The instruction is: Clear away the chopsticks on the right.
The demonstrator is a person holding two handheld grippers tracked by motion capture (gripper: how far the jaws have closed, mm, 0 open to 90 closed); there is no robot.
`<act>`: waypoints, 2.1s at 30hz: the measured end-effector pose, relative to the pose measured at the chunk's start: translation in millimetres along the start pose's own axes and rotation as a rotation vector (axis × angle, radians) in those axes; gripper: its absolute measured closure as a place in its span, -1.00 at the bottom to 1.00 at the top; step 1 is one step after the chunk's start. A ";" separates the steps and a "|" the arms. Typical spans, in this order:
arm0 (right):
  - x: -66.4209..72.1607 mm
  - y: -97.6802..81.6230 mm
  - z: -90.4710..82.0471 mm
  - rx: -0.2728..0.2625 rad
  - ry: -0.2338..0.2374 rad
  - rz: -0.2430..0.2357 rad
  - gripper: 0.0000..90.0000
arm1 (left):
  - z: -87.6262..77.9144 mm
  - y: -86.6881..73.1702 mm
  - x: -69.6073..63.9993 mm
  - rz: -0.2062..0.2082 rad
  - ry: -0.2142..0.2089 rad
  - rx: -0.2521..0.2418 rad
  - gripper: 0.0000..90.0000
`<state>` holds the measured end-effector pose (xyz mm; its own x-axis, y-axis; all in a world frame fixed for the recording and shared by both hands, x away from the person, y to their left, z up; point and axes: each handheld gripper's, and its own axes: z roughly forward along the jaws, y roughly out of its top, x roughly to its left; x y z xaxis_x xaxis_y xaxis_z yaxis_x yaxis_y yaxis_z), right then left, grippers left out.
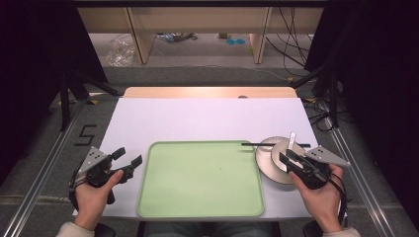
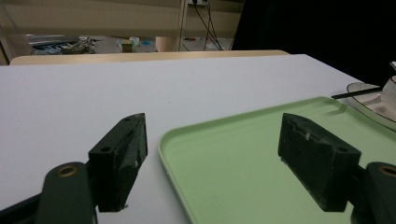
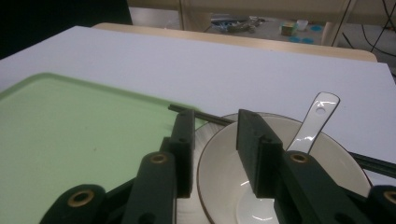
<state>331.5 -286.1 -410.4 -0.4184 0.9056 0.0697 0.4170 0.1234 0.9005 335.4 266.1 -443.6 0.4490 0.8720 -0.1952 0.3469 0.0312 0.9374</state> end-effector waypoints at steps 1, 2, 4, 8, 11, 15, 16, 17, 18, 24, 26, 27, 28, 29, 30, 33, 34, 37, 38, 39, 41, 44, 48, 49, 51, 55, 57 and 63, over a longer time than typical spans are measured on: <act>-0.1 0.8 0.5 -0.007 0.000 0.012 0.55 | -0.1 0.1 0.0 0.001 0.001 0.000 -0.47; -0.2 1.7 0.0 -0.003 -0.012 0.019 0.58 | -0.1 0.1 -0.1 0.001 0.002 0.000 -0.47; -1.3 3.6 2.7 -0.018 -0.013 0.020 0.67 | -0.3 0.2 -0.4 0.003 0.003 0.001 -0.47; -2.4 12.6 6.1 0.015 -0.032 0.062 0.91 | 0.1 0.2 -0.7 0.003 0.000 0.002 -0.47; -3.6 18.9 10.9 0.057 -0.038 0.078 1.00 | 0.0 0.2 -0.8 0.003 0.000 0.002 -0.47; -6.8 34.3 31.9 0.191 -0.051 0.134 1.00 | -0.1 0.3 -0.8 0.004 -0.001 0.001 -0.47; -6.6 37.4 37.7 0.214 -0.052 0.139 1.00 | 0.0 0.2 -0.7 0.003 -0.002 0.001 -0.47; -6.7 38.8 42.3 0.218 -0.057 0.131 1.00 | 0.1 0.2 -0.6 0.003 -0.002 0.001 -0.47; -6.3 41.1 47.5 0.239 -0.065 0.125 1.00 | 0.0 0.2 -0.5 0.003 -0.002 0.000 -0.47; -0.2 51.2 71.2 0.384 -0.093 0.138 1.00 | 0.1 0.2 -0.5 0.002 -0.003 0.001 -0.47; -0.9 53.0 88.4 0.439 -0.104 0.113 1.00 | -0.1 0.3 -0.8 0.002 -0.001 0.000 -0.47; -0.4 53.6 93.6 0.471 -0.112 0.119 1.00 | -0.1 0.3 -0.8 0.002 -0.001 0.001 -0.47; -1.1 53.6 99.0 0.486 -0.118 0.116 1.00 | -0.1 0.2 -0.8 0.001 -0.002 0.001 -0.47; -1.4 54.1 103.6 0.518 -0.125 0.122 1.00 | -0.1 0.3 -0.7 0.001 -0.002 0.001 -0.47; -1.2 54.1 108.5 0.534 -0.128 0.133 1.00 | 0.0 0.3 -0.7 0.001 -0.003 0.000 -0.47; -5.5 53.8 121.3 0.563 -0.126 0.118 1.00 | 0.1 0.2 -0.6 0.001 -0.005 0.001 -0.47; -5.3 54.1 125.8 0.556 -0.131 0.138 1.00 | 0.1 0.1 -0.6 0.000 -0.004 0.001 -0.47; -7.7 55.9 134.3 0.583 -0.147 0.128 1.00 | 0.1 0.1 -0.1 0.000 -0.004 -0.001 -0.47; -9.2 56.0 137.2 0.581 -0.150 0.119 1.00 | 0.2 0.0 0.0 -0.001 -0.005 0.000 -0.47; -8.1 56.4 140.8 0.576 -0.165 0.139 1.00 | 0.3 0.0 0.0 -0.001 -0.006 0.000 -0.47; -11.4 55.9 143.6 0.598 -0.160 0.105 1.00 | 0.5 0.0 -0.3 0.001 -0.007 0.000 -0.47; -13.8 54.8 146.9 0.602 -0.159 0.099 1.00 | 0.2 0.1 -0.3 -0.001 -0.008 -0.003 -0.47; -14.6 55.3 148.5 0.617 -0.175 0.122 1.00 | 0.2 0.1 -0.2 0.000 -0.008 -0.003 -0.47; -16.3 55.6 148.6 0.619 -0.170 0.113 1.00 | 0.2 0.1 -0.4 0.000 -0.009 -0.002 -0.47; -15.6 54.3 149.9 0.633 -0.175 0.129 1.00 | 0.2 0.2 -0.4 0.000 -0.008 -0.002 -0.47; -16.6 53.3 151.8 0.632 -0.170 0.105 1.00 | 0.3 0.2 -0.3 0.000 -0.008 -0.003 -0.46; -15.0 53.7 152.4 0.645 -0.179 0.127 1.00 | 0.3 0.2 -0.3 0.000 -0.008 -0.003 -0.46; -12.8 54.5 154.6 0.683 -0.198 0.137 1.00 | 0.1 0.2 -0.3 0.000 -0.008 -0.004 -0.46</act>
<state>484.4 -228.2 -428.6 -0.1993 0.9796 0.0254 0.8932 0.1709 0.4159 335.4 265.8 -443.4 0.4552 0.8683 -0.1973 0.3439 0.0330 0.9384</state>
